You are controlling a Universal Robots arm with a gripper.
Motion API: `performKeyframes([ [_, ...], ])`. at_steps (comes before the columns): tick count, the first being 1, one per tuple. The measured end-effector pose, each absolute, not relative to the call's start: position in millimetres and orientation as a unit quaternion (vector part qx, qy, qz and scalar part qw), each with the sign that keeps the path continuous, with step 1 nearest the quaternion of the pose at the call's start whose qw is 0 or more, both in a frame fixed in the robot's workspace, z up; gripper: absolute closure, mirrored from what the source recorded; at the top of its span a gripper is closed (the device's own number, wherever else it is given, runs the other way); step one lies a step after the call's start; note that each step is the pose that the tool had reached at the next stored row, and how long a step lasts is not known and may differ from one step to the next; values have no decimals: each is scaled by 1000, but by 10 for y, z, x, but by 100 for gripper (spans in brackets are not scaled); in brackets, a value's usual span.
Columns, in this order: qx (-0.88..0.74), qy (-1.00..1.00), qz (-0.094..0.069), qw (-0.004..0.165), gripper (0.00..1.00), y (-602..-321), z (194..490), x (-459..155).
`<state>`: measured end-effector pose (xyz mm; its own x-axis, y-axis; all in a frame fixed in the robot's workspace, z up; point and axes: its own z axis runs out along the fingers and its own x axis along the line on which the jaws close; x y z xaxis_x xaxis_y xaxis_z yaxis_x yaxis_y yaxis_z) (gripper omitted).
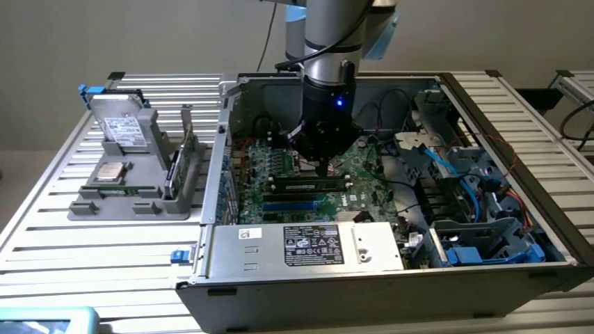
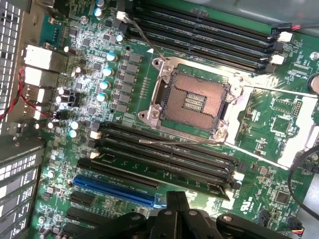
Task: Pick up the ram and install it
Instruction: 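Press down the ram until it locks into place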
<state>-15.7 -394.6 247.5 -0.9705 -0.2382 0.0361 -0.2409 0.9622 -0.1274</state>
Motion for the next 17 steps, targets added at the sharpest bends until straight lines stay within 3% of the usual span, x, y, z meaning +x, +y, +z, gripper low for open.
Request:
performKeyframes([
  [8,85,-994,67,-2,89,-3945,2473,-157],
  [17,68,-996,65,-4,89,-3945,2474,-223],
])
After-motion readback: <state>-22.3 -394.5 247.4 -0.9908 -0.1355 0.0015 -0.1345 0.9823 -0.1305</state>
